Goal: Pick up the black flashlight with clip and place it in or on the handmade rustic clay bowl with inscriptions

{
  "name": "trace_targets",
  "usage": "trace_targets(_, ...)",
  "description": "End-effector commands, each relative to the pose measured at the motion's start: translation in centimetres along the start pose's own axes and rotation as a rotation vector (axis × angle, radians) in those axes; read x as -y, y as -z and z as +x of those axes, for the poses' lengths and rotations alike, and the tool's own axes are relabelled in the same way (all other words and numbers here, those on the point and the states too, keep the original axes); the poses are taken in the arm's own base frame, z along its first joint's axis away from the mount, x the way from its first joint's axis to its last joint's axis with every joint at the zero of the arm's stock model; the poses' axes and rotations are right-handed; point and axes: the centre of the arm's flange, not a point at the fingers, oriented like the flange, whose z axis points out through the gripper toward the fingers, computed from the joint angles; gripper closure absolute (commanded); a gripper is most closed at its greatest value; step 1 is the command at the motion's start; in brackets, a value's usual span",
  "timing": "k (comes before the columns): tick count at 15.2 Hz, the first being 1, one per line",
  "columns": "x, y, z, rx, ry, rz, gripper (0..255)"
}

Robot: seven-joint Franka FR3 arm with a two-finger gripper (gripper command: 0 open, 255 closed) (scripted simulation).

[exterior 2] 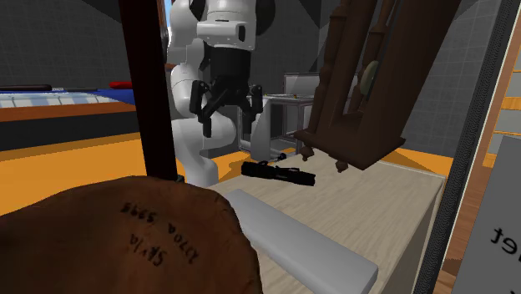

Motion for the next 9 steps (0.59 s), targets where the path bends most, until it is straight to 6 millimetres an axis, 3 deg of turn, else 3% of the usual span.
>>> trace_targets(1,0.0,0.0,0.0,0.000,0.000,0.000,0)
trace_targets(9,1.8,-1.3,9.5,-0.046,0.412,0.052,0)
